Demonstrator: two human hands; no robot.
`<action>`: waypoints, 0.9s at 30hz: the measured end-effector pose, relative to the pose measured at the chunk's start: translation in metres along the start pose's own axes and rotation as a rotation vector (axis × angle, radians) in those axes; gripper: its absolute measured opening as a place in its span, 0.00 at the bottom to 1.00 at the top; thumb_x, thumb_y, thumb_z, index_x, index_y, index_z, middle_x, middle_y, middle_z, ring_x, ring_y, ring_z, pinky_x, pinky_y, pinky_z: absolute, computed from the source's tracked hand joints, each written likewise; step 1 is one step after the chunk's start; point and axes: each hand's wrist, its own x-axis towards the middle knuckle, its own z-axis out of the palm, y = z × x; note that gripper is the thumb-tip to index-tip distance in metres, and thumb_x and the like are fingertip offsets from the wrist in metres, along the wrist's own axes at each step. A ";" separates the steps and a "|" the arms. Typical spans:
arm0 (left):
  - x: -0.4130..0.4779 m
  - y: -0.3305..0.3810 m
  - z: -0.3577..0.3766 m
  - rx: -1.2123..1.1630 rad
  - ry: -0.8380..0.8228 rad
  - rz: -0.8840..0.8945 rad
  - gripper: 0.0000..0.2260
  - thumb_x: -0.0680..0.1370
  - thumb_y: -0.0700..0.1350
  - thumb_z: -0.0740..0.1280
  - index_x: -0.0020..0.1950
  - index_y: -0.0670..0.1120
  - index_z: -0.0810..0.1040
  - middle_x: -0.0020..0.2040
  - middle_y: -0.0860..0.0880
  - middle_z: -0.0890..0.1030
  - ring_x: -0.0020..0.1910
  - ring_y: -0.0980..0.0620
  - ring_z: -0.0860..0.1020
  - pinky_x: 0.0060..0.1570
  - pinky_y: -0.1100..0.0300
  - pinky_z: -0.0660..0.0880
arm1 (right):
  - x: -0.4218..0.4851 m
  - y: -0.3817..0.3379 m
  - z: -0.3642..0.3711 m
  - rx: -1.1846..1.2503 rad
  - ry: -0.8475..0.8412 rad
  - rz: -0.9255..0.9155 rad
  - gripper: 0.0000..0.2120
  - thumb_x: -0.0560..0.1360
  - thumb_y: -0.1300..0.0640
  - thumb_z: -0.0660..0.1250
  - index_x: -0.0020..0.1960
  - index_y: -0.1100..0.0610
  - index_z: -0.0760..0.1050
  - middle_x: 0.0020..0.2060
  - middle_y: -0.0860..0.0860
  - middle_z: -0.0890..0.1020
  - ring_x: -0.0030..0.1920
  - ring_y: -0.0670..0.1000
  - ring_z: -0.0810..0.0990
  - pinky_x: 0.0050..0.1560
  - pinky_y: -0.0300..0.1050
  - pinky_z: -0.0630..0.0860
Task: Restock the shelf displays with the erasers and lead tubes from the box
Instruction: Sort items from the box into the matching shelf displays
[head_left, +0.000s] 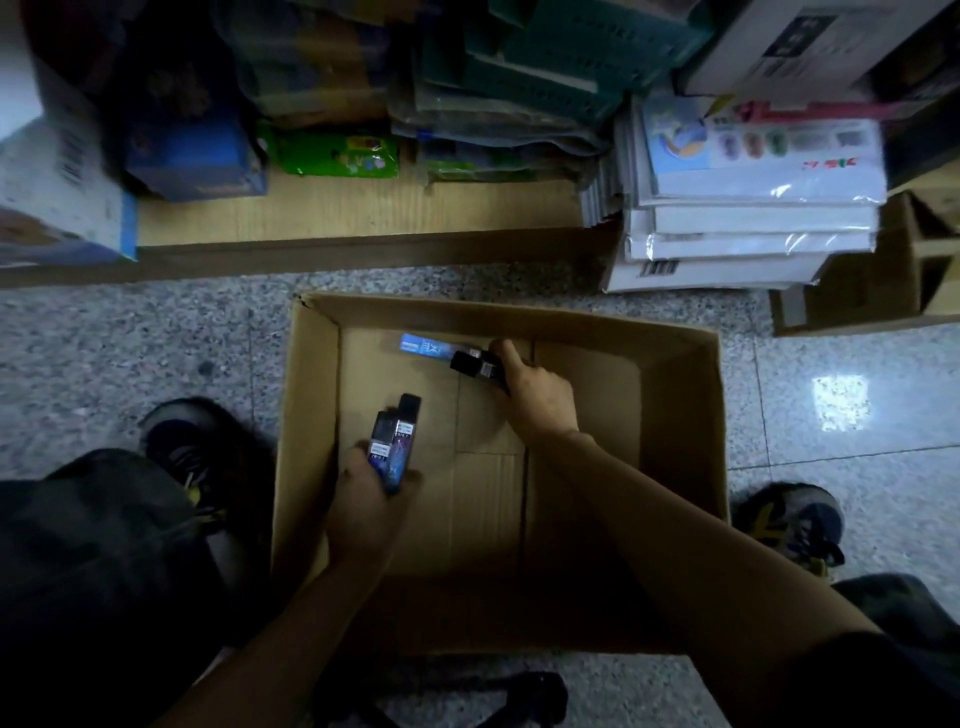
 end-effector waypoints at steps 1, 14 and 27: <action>0.001 0.000 0.000 -0.011 -0.008 -0.008 0.24 0.72 0.41 0.72 0.64 0.42 0.66 0.59 0.42 0.76 0.56 0.43 0.76 0.52 0.46 0.75 | 0.000 0.000 0.001 0.006 -0.006 -0.002 0.22 0.79 0.54 0.59 0.71 0.52 0.58 0.49 0.57 0.82 0.45 0.60 0.80 0.41 0.52 0.76; 0.001 0.014 -0.011 -0.008 0.010 0.066 0.16 0.78 0.42 0.64 0.64 0.39 0.70 0.55 0.38 0.78 0.55 0.39 0.76 0.49 0.56 0.69 | -0.027 0.007 -0.019 0.483 0.033 0.143 0.15 0.73 0.51 0.69 0.59 0.51 0.73 0.53 0.51 0.77 0.51 0.51 0.77 0.44 0.41 0.69; -0.038 0.133 -0.096 -0.104 -0.274 0.600 0.19 0.63 0.63 0.71 0.46 0.54 0.72 0.39 0.52 0.78 0.37 0.56 0.77 0.40 0.57 0.73 | -0.114 -0.020 -0.141 0.869 -0.004 -0.069 0.09 0.72 0.68 0.68 0.50 0.59 0.76 0.33 0.44 0.79 0.26 0.36 0.75 0.26 0.26 0.67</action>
